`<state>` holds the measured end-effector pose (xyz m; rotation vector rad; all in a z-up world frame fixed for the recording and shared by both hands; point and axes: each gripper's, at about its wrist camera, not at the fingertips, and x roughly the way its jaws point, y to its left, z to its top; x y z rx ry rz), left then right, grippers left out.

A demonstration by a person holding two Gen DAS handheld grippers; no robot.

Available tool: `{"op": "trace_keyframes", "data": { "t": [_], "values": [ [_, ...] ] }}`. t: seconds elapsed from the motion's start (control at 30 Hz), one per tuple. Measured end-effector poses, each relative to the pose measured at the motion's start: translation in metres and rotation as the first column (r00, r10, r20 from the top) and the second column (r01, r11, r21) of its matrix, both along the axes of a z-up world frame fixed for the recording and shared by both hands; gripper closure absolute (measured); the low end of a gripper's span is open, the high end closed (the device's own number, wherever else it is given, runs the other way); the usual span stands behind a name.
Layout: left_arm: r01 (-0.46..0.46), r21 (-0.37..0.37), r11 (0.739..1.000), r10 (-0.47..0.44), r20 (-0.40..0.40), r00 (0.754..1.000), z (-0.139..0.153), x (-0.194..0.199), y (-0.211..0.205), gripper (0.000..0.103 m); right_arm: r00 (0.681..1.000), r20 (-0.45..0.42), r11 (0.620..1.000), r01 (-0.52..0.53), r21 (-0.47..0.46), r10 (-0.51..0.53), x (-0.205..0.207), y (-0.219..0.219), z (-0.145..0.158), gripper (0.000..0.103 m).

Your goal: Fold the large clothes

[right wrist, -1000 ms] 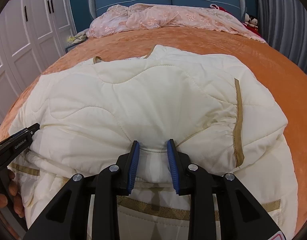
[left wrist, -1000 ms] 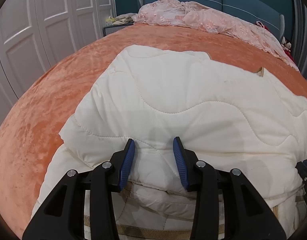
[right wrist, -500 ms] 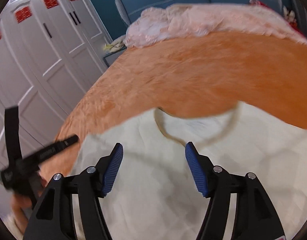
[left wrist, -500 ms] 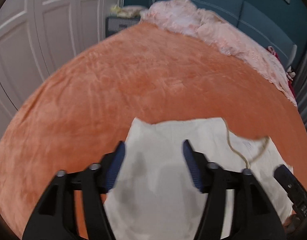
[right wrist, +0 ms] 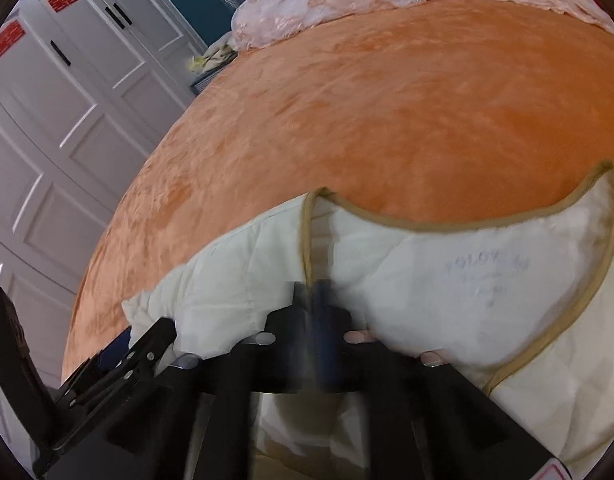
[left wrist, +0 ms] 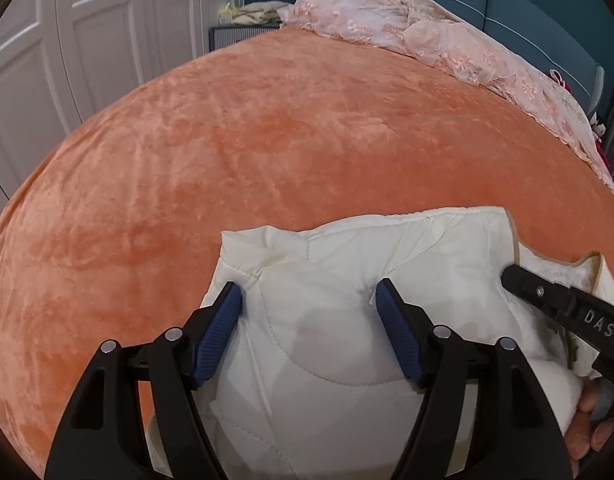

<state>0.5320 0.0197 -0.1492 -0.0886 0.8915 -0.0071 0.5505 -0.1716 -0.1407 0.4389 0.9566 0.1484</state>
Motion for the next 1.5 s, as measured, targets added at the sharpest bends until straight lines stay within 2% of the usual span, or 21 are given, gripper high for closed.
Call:
{"op": "trace_keyframes", "data": {
  "t": [0.17,0.37,0.6,0.63,0.7,0.73,0.83,0.87,0.9,0.93,0.97,1.03,1.13,1.2,1.33,1.4,1.47,1.5],
  "values": [
    [0.006,0.025,1.0,-0.007,0.02,1.0,-0.003,-0.001,-0.003,0.033,0.997,0.058,0.998,0.057,-0.033,-0.055,-0.014,-0.004,0.001,0.102],
    [0.007,0.058,0.998,-0.009,0.037,0.999,-0.007,-0.003,-0.007,0.032,0.995,0.064,0.993,0.086,-0.085,-0.081,-0.014,0.002,-0.006,0.103],
    [-0.001,0.066,0.998,-0.003,0.059,0.998,-0.01,-0.005,-0.009,0.029,0.985,0.126,0.989,0.129,-0.072,-0.119,-0.023,-0.004,-0.001,0.102],
    [-0.005,0.072,0.997,0.001,0.054,0.999,-0.011,-0.004,-0.009,0.029,0.975,0.149,0.981,0.179,-0.074,-0.166,-0.029,-0.01,0.006,0.1],
    [-0.006,0.073,0.997,0.002,0.048,0.999,-0.01,-0.003,-0.009,0.028,0.937,0.218,0.961,0.278,0.012,-0.274,-0.053,-0.037,0.027,0.094],
    [-0.004,0.073,0.997,0.001,0.043,0.999,-0.008,-0.002,-0.009,0.027,0.925,0.225,0.952,0.305,0.035,-0.305,-0.063,-0.05,0.035,0.091],
    [0.011,0.087,0.996,-0.013,0.019,1.0,0.01,-0.005,-0.011,0.026,0.909,0.21,0.931,0.364,0.02,-0.36,-0.096,-0.102,0.056,0.086],
    [0.02,0.078,0.997,-0.023,0.034,0.999,0.019,-0.01,-0.012,0.027,0.905,0.212,0.926,0.379,0.0,-0.37,-0.105,-0.119,0.061,0.082],
    [0.04,0.057,0.998,-0.044,0.075,0.996,0.034,-0.019,-0.016,0.027,0.897,0.212,0.914,0.404,-0.039,-0.387,-0.117,-0.143,0.065,0.072],
    [0.065,0.034,0.997,-0.069,0.119,0.991,0.054,-0.029,-0.024,0.027,0.892,0.205,0.904,0.423,-0.066,-0.403,-0.124,-0.162,0.066,0.066],
    [0.102,0.011,0.995,-0.102,0.135,0.986,0.069,-0.033,-0.036,0.027,0.891,0.193,0.899,0.432,-0.077,-0.412,-0.128,-0.176,0.065,0.066],
    [0.196,-0.029,0.98,-0.192,0.111,0.975,0.087,-0.03,-0.072,0.026,0.898,0.119,0.897,0.435,-0.082,-0.424,-0.13,-0.207,0.057,0.066],
    [0.317,-0.1,0.943,-0.316,0.027,0.948,0.087,-0.019,-0.136,0.025,0.903,0.048,0.902,0.429,-0.056,-0.427,-0.131,-0.233,0.042,0.066],
    [0.358,-0.129,0.925,-0.368,-0.055,0.928,0.068,-0.009,-0.181,0.022,0.909,0.007,0.906,0.417,-0.066,-0.418,-0.129,-0.236,0.031,0.064],
    [0.355,-0.106,0.929,-0.367,-0.125,0.922,0.034,0.002,-0.228,0.022,0.932,-0.006,0.926,0.359,-0.115,-0.362,-0.127,-0.228,0.017,0.063],
    [0.371,-0.068,0.926,-0.377,-0.149,0.914,0.022,0.002,-0.246,0.029,0.94,0.007,0.928,0.338,-0.157,-0.341,-0.126,-0.222,0.012,0.064],
    [0.408,0.013,0.913,-0.4,-0.167,0.901,0.008,0.0,-0.261,0.034,0.94,0.024,0.926,0.339,-0.163,-0.34,-0.125,-0.22,0.009,0.066],
    [0.412,0.052,0.91,-0.4,-0.159,0.903,0.003,-0.004,-0.264,0.034,0.94,0.029,0.927,0.341,-0.157,-0.341,-0.126,-0.22,0.007,0.069]
  ]
}}
